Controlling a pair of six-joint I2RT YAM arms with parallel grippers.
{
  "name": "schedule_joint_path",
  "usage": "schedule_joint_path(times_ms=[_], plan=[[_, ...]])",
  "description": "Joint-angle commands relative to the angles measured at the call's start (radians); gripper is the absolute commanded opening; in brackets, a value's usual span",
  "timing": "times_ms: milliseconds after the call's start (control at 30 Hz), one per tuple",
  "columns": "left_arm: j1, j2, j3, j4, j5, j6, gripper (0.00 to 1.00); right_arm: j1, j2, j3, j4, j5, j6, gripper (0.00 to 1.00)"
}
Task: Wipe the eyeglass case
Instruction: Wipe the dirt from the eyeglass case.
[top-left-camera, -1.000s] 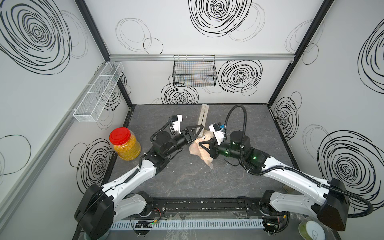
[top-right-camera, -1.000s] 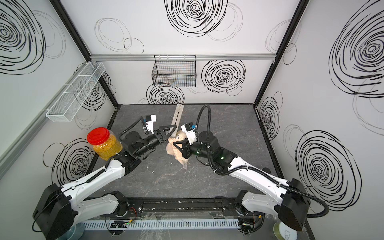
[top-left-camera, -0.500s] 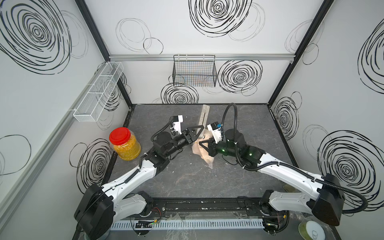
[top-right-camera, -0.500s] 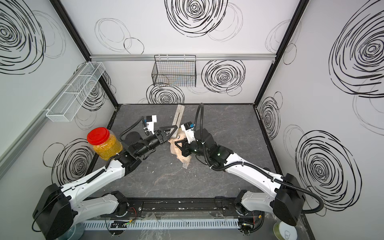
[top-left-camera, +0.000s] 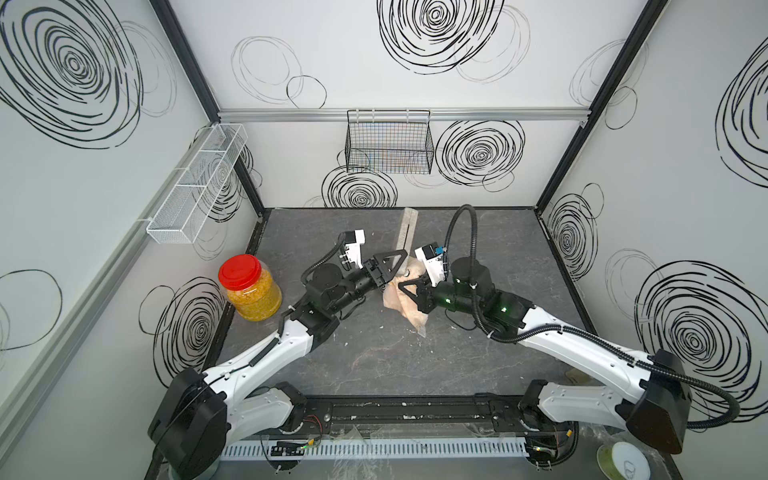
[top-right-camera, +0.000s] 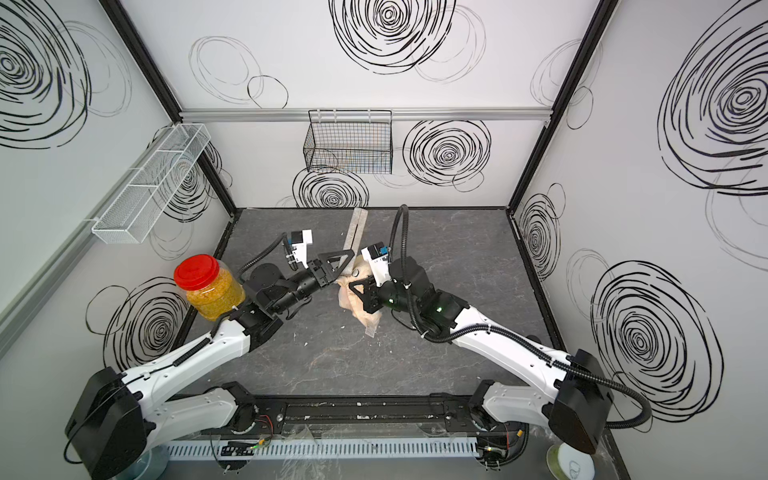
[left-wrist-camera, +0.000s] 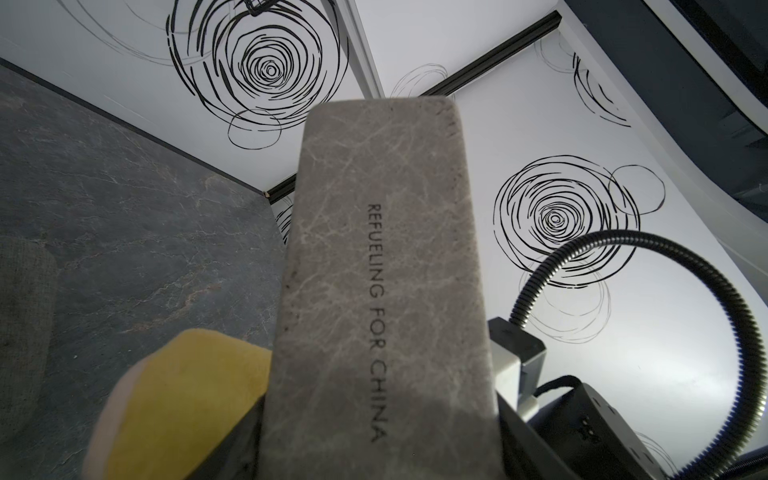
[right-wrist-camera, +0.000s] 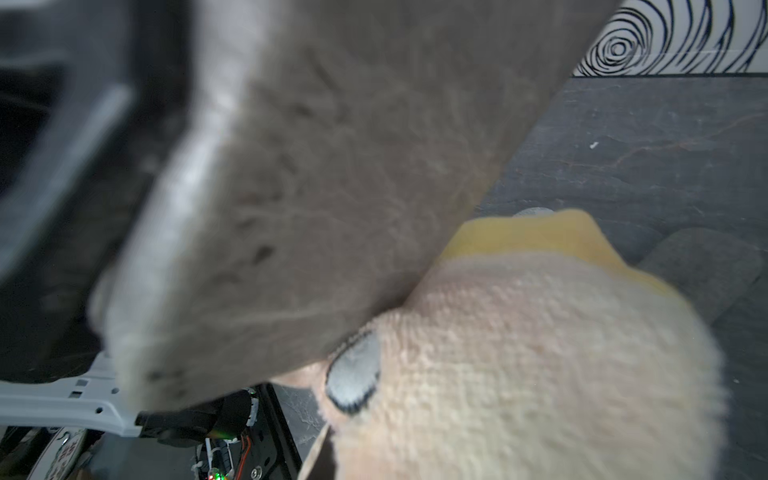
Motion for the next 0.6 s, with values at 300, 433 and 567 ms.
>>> schedule_joint_path(times_ms=[300,433,567], plan=[[-0.02,-0.017,-0.009,0.107,0.023,0.002,0.55,-0.002,-0.051,-0.03,0.156,-0.03,0.026,0.05],[-0.027,-0.015,-0.002,0.114,0.024,-0.007,0.55,-0.014,0.017,0.026,-0.021,0.083,0.051,0.04],[-0.038,-0.02,-0.001,0.103,0.012,0.0,0.55,-0.017,0.016,0.03,0.022,-0.017,0.032,0.04]])
